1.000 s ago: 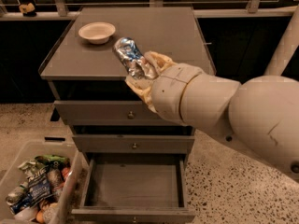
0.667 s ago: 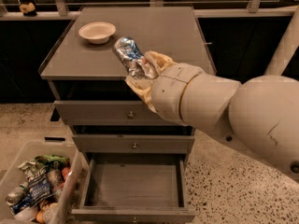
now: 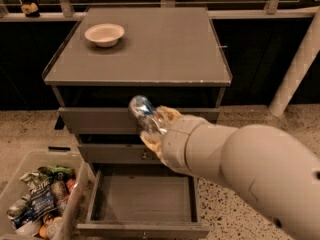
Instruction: Place redbull can into bottom drawer
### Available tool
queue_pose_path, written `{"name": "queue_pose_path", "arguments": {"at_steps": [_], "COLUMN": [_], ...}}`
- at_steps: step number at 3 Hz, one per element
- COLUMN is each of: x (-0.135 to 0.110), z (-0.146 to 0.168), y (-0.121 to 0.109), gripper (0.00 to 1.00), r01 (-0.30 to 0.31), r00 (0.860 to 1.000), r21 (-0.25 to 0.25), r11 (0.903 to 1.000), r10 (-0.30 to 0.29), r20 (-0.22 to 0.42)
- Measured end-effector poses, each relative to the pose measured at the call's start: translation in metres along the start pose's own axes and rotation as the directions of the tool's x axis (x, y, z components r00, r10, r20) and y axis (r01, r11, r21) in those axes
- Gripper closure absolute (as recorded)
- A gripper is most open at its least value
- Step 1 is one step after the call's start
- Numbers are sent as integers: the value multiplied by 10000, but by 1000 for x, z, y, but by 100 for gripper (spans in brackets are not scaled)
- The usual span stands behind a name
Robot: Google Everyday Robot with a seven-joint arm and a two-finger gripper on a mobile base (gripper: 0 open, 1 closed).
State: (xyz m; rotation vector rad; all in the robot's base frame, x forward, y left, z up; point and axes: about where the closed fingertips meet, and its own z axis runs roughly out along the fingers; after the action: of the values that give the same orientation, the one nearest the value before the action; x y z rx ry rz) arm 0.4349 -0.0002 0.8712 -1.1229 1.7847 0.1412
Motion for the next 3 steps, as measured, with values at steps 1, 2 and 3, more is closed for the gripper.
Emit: {"name": "queue_pose_path", "arguments": {"at_steps": [1, 2, 3], "x": [58, 69, 68], "z": [-13, -16, -15], "y": [17, 12, 12], "gripper": [100, 100, 100], "r01": [324, 309, 311], "r00": [9780, 9681, 9682], "r21": [-347, -220, -221], "r11": [9989, 9993, 9993], "r10": [-388, -354, -356], "r20": [-2049, -2480, -2478]}}
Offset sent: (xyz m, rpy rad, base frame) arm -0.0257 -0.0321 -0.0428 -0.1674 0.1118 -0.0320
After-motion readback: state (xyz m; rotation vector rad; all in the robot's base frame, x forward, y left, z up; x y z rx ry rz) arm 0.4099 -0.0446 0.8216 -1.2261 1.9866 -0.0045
